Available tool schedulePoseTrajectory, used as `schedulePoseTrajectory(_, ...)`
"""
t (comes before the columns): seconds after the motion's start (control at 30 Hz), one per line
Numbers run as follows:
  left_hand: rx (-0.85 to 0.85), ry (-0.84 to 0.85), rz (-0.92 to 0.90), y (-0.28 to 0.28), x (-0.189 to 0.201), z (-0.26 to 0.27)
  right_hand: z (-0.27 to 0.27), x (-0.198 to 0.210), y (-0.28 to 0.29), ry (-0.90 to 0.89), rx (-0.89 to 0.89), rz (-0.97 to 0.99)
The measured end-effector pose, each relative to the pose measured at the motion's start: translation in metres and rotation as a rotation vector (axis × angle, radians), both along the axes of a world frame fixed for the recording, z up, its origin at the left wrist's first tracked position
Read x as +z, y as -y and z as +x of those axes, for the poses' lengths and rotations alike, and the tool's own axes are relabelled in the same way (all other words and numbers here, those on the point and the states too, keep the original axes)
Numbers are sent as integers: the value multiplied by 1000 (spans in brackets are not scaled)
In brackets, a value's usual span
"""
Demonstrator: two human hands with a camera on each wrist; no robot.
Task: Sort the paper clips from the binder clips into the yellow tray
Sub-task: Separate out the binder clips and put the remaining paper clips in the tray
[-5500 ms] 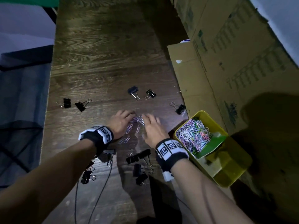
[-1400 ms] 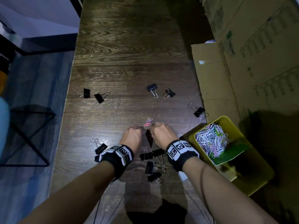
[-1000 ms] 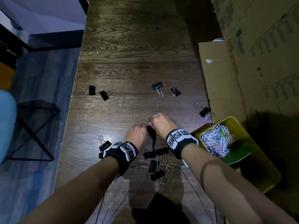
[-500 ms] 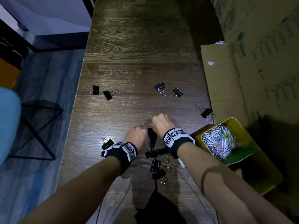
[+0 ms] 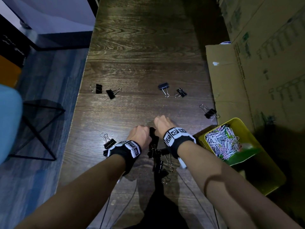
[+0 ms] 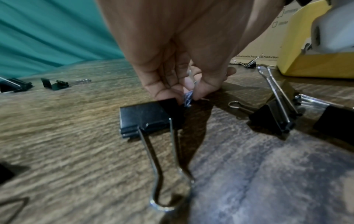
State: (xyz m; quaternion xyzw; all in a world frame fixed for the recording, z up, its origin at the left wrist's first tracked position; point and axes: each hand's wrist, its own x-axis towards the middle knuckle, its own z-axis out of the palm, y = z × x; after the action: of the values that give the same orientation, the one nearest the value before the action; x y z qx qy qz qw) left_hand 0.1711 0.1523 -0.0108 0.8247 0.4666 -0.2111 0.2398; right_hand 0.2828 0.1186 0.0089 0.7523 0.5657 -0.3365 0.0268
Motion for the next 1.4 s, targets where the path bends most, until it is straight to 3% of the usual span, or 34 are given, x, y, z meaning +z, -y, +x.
schedulePoseTrajectory(0.17, 3, 27, 3, 0, -5, -4, 4, -3, 1, -29, -27, -33)
schedulePoseTrajectory(0.5, 28, 57, -52, -6, -6, -10, -5, -8, 3, 82, 100, 15)
schedulePoseTrajectory(0.73, 176, 263, -194, -19, -7, -20, 9, -5, -10, -25, 3, -142)
schedulePoseTrajectory(0.83, 379, 422, -338, -26, -3, -25, 12, -5, -2, -165, -157, -83)
schedulePoseTrajectory(0.93, 583, 585, -501, -30, 13, -22, 22, 16, 14, -465, -480, 91)
schedulePoseTrajectory(1.07, 613, 773, -685, -23, 49, 5, 43, 65, 55, -721, -806, 319)
schedulePoseTrajectory(1.23, 445, 857, -828, 27, 89, 69, 80, 95, 126, -707, -1105, 532)
schedulePoseTrajectory(1.4, 210, 793, -711, 91, 81, 126, 108, 76, 178, -256, -1197, 453)
